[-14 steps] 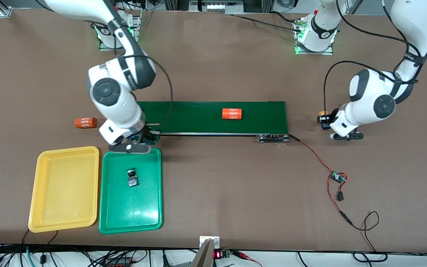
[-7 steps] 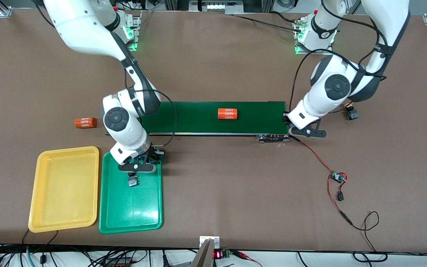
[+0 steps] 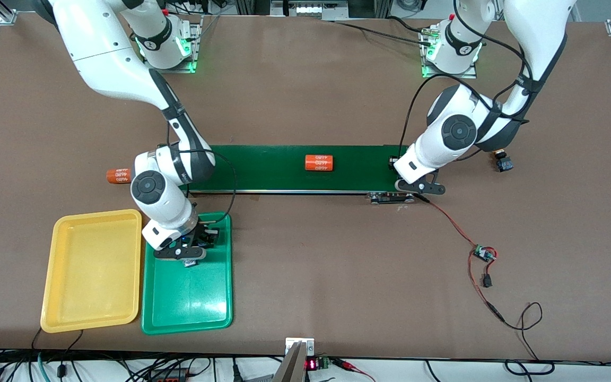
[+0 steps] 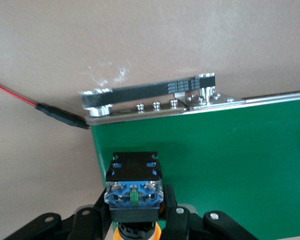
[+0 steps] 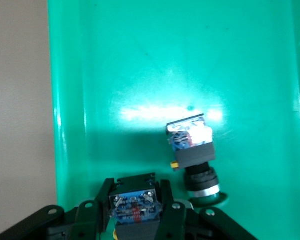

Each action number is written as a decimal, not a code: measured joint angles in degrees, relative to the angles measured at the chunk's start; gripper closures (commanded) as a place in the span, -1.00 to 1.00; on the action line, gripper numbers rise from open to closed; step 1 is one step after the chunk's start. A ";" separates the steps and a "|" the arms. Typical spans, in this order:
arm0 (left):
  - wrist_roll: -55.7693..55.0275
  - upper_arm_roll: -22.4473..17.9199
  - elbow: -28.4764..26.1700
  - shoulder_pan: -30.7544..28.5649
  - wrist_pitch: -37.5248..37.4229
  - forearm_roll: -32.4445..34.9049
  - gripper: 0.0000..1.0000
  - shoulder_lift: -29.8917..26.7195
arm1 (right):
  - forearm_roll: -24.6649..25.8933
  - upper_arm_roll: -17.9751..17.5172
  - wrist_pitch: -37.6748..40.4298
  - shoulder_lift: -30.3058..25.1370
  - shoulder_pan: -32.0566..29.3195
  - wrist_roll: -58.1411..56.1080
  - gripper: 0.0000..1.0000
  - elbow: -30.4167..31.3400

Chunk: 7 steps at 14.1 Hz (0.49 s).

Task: Sort buttons by color to trays
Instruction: 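Lower the button into the green tray while the left gripper places its button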

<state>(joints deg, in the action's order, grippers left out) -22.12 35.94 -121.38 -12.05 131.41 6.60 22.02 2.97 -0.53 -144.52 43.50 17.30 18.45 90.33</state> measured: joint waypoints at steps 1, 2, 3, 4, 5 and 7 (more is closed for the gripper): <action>0.00 0.00 0.00 0.21 0.04 0.00 0.93 0.41 | 0.00 0.00 -0.11 0.13 -0.14 -0.03 0.65 0.00; -0.08 0.00 0.01 0.39 0.05 0.00 0.90 0.55 | 0.00 0.00 -0.68 0.35 -0.17 -0.03 0.31 0.00; -0.31 0.00 0.02 0.58 0.05 0.00 0.86 0.55 | -0.01 -0.03 -1.51 0.64 -0.17 -0.03 -0.13 0.00; -0.70 0.01 0.05 0.92 0.05 0.00 0.62 0.55 | -0.02 -0.08 -2.04 0.93 -0.17 -0.03 -0.44 0.00; -1.13 0.02 0.06 1.41 0.05 0.00 0.26 0.55 | -0.02 -0.09 -2.46 1.18 -0.17 -0.02 -0.59 0.00; -1.52 0.02 0.06 2.22 0.30 0.00 -1.00 0.55 | -0.02 -0.09 -3.01 1.32 -0.17 -0.02 -0.72 -0.04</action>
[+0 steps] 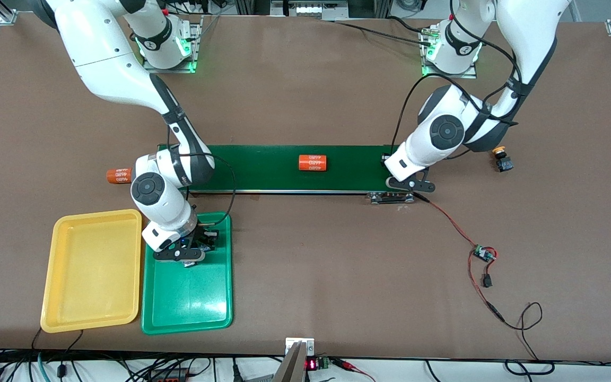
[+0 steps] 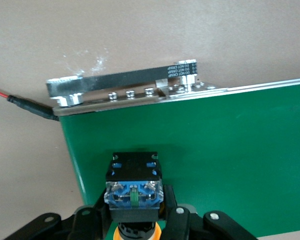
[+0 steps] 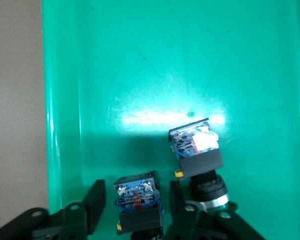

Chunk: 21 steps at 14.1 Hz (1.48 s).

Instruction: Sort buttons by color to trays

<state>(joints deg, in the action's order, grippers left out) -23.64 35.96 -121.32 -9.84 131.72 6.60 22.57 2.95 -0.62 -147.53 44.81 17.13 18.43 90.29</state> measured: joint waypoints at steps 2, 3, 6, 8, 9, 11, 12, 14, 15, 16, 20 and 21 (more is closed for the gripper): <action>0.00 0.01 0.24 0.15 0.85 0.00 -1.00 -0.07 | -0.01 0.00 -0.19 -0.09 -0.03 0.00 -0.83 -0.46; 0.00 0.01 0.55 0.15 1.09 -0.03 -1.00 -0.35 | -0.02 0.01 -0.07 -0.29 -0.12 0.00 -0.84 -0.74; -0.01 -0.01 1.61 -0.05 1.16 -0.14 -1.00 -3.23 | -0.03 0.02 5.73 -2.83 -0.74 -0.01 -0.90 -1.45; -0.42 -0.17 1.81 -1.64 0.99 -0.32 -1.00 -6.55 | -0.03 -0.01 12.42 -5.98 -0.79 -0.01 -0.90 -1.76; -0.45 -0.27 1.79 -3.39 0.35 -0.46 -1.00 -8.18 | -0.03 -0.06 16.01 -7.88 -0.79 -0.01 -0.90 -1.85; -0.43 -0.61 1.46 -8.76 -3.85 -0.76 -1.00 -10.30 | -0.04 -0.21 23.48 -11.98 -0.77 -0.01 -0.97 -1.87; -0.36 -0.76 1.23 -11.91 -6.22 -0.77 -1.00 -10.44 | -0.13 -0.30 26.28 -13.81 -0.77 -0.01 -0.98 -1.67; -0.07 -1.15 0.70 -17.97 -8.83 -0.79 -1.00 -10.10 | -0.41 -0.37 28.62 -17.44 -0.76 -0.01 -0.98 0.43; 0.12 -1.37 0.43 -20.47 -9.34 -0.79 -1.00 -9.90 | -0.43 -0.40 29.15 -19.50 -0.76 -0.01 -1.00 2.44; 0.20 -1.50 0.18 -22.60 -9.81 -0.79 -1.00 -9.66 | -0.45 -0.52 29.89 -21.70 -0.72 -0.01 -1.00 4.77; 0.39 -1.64 -0.96 -28.76 -11.57 -0.80 -1.00 -8.31 | -0.52 -2.15 37.81 -30.62 -0.05 -0.02 -1.00 12.41; 1.07 -1.67 -1.58 -30.21 -11.74 -0.79 -1.00 -7.87 | -0.53 -2.58 39.87 -33.04 0.13 -0.02 -1.00 13.95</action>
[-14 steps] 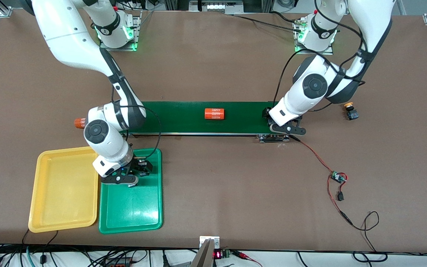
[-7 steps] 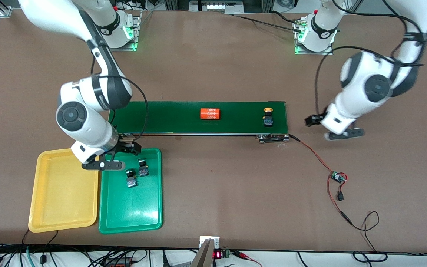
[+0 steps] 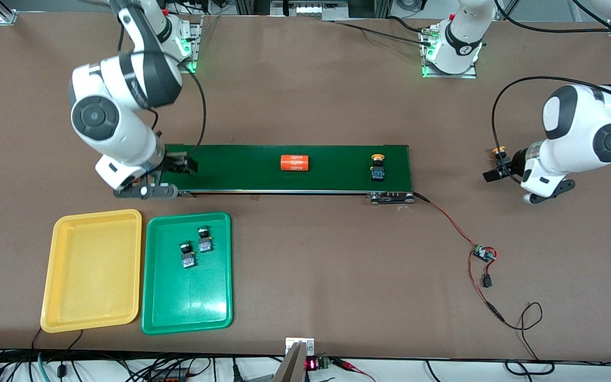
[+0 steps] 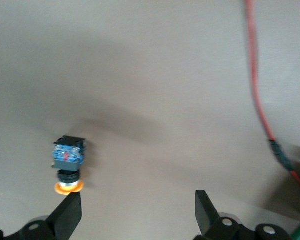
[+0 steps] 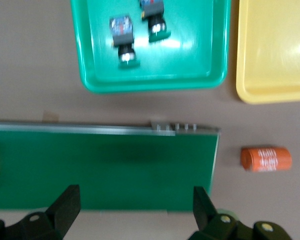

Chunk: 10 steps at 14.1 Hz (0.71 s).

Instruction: Sort buttons by color to trays

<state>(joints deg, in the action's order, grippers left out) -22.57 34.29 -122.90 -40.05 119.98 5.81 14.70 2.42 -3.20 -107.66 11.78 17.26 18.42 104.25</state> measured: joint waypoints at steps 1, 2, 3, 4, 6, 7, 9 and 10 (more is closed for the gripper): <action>1.24 -0.05 -0.80 -1.49 -0.15 0.00 -1.00 0.61 | -0.01 -0.15 1.46 -2.51 0.11 0.00 -1.00 1.75; 2.87 -0.09 -1.53 -3.15 -0.19 0.12 -1.00 1.45 | -0.02 -0.18 2.09 -5.14 0.11 0.00 -1.00 4.12; 4.78 -0.15 -2.04 -4.82 -0.19 0.81 -1.00 2.60 | -0.03 -0.18 2.14 -7.42 0.10 0.00 -1.00 6.72; 6.27 -0.20 -2.25 -6.37 -0.19 2.37 -1.00 3.98 | -0.03 -0.18 1.98 -9.24 0.10 0.00 -1.00 9.27; 7.35 -0.25 -2.34 -8.70 -0.11 6.20 -1.00 7.06 | -0.03 -0.17 0.39 -11.36 0.09 0.00 -1.00 13.28; 7.38 -0.26 -2.34 -9.45 -0.01 7.23 -1.00 8.37 | -0.03 -0.14 -0.24 -11.69 0.07 0.00 -1.00 14.25; 7.47 -0.26 -2.40 -10.28 0.02 7.77 -1.00 9.96 | -0.03 0.01 -0.87 -11.70 0.02 0.00 -1.00 14.67; 7.50 -0.25 -2.57 -10.44 0.16 7.77 -1.00 10.30 | -0.03 0.07 -1.04 -11.71 -0.02 0.00 -1.00 14.68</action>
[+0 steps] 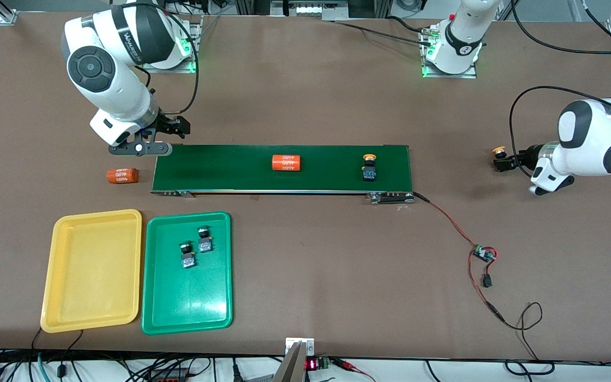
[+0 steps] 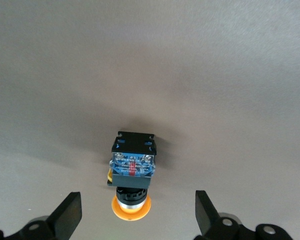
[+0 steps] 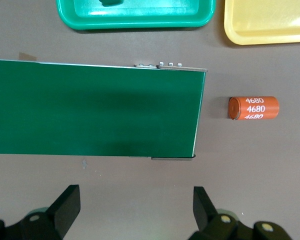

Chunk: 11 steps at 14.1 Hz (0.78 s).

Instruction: Sort buttons by color to trays

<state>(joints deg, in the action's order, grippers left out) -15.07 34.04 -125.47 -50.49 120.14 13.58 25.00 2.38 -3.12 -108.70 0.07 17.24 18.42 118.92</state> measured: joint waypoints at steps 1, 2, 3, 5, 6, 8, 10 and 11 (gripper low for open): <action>0.03 0.00 -0.28 -0.08 0.56 0.05 -1.00 0.27 | 0.00 0.06 -0.13 0.00 -0.02 0.00 -1.00 0.00; 0.06 -0.01 -0.63 -0.12 1.32 0.38 -1.00 0.51 | 0.00 0.08 -0.17 0.00 -0.03 0.00 -1.00 0.00; 0.06 -0.02 -0.85 -0.17 1.75 1.57 -1.00 0.79 | 0.00 0.09 -0.20 0.00 -0.04 0.00 -1.00 0.00; 0.06 -0.41 -0.88 -0.19 2.09 4.05 -1.00 1.42 | -0.08 0.12 -0.21 0.00 -0.06 0.00 -1.00 0.00; 0.06 -0.83 -0.88 -0.19 2.26 4.56 -1.00 1.75 | -0.41 0.13 -0.24 0.02 -0.07 0.00 -1.00 0.00; 0.16 -1.39 -0.88 -0.21 2.96 4.64 -0.86 2.37 | -1.56 0.16 -0.67 0.06 -0.10 0.11 -1.00 0.01; 0.20 -1.52 -0.88 -0.21 3.43 4.64 -0.54 3.01 | -3.31 0.17 -1.47 0.11 -0.19 0.19 -1.00 0.01; 0.20 -1.55 -0.88 -0.21 3.47 4.65 -0.15 3.37 | -3.70 0.18 -1.66 0.13 -0.25 0.20 -1.00 0.01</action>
<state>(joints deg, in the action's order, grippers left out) -14.87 32.49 -126.35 -50.70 123.61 18.22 28.37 -1.31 -2.94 -110.36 0.20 16.99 18.62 118.93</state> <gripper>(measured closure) 0.106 0.000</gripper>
